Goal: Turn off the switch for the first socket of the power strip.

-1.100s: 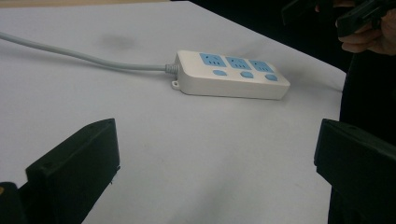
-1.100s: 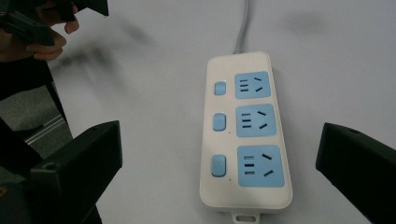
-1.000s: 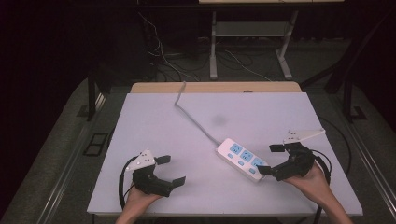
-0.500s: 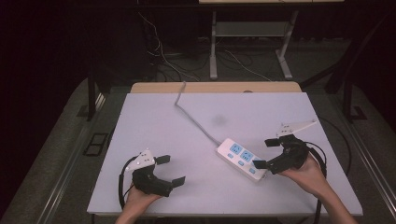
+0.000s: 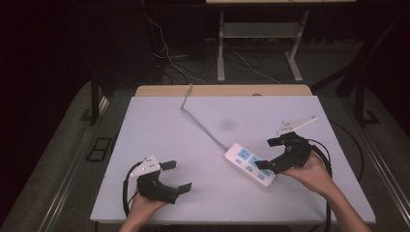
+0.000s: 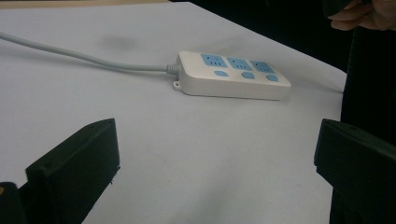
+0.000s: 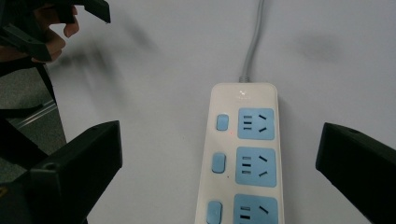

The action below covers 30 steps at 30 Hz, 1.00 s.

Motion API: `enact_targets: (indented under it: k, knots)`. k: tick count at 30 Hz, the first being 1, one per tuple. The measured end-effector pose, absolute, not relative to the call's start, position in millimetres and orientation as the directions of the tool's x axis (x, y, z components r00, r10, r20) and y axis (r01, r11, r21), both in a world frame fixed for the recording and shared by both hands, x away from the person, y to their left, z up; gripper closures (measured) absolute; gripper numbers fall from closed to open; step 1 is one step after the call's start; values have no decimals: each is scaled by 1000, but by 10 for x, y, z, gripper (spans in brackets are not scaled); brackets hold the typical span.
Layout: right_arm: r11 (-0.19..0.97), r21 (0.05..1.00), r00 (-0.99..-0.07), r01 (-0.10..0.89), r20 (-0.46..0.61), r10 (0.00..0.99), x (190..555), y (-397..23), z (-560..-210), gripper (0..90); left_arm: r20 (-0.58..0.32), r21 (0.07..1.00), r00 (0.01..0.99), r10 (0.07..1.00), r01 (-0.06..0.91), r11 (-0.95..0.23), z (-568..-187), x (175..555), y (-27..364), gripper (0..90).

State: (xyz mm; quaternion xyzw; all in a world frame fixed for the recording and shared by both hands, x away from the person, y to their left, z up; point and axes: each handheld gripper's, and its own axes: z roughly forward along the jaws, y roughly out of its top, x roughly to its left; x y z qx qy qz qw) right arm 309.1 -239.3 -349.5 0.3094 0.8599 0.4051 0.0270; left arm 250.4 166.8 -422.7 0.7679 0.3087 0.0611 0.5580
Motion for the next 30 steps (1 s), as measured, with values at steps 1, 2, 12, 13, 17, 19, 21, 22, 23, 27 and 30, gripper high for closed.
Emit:
enact_targets:
  k: [1, 2, 12, 13, 17, 19, 21, 22, 23, 27, 30]
  knots:
    - [483, 713, -809, 509, 203, 552, 3101, -2376, -3492, 2, -251, 894, 802, 542, 406, -188, -4227, 2503, 1667, 0]
    - [484, 712, -809, 509, 204, 551, 3110, -2359, -3491, 2, -250, 894, 803, 541, 406, -188, -4228, 2505, 1666, 0]
    - [507, 699, -818, 505, 201, 538, 3204, -2197, -3525, 2, -251, 895, 802, 542, 406, -187, -4228, 2506, 1669, 0]
    - [510, 697, -819, 504, 199, 537, 3208, -2179, -3526, 2, -251, 895, 803, 541, 406, -187, -4228, 2506, 1669, 0]
    - [519, 694, -825, 499, 197, 530, 3224, -2106, -3526, 2, -252, 894, 803, 541, 406, -187, -4229, 2506, 1668, 0]
    - [525, 690, -827, 498, 196, 527, 3227, -2062, -3529, 2, -251, 895, 803, 541, 406, -187, -4228, 2506, 1668, 0]
    - [530, 689, -831, 495, 197, 520, 3235, -2020, -3537, 3, -251, 895, 803, 541, 405, -187, -4228, 2506, 1669, 0]
    - [531, 688, -832, 495, 198, 518, 3237, -1997, -3542, 2, -251, 895, 803, 541, 405, -187, -4228, 2505, 1669, 0]
    - [533, 685, -832, 496, 200, 517, 3240, -1975, -3547, 2, -251, 895, 803, 541, 406, -186, -4228, 2504, 1667, 0]
    - [541, 680, -837, 495, 205, 508, 3260, -1891, -3579, 2, -250, 895, 804, 540, 405, -189, -4229, 2506, 1665, 0]
    - [549, 672, -838, 497, 206, 506, 3281, -1839, -3607, 2, -249, 895, 804, 540, 404, -189, -4228, 2506, 1666, 0]
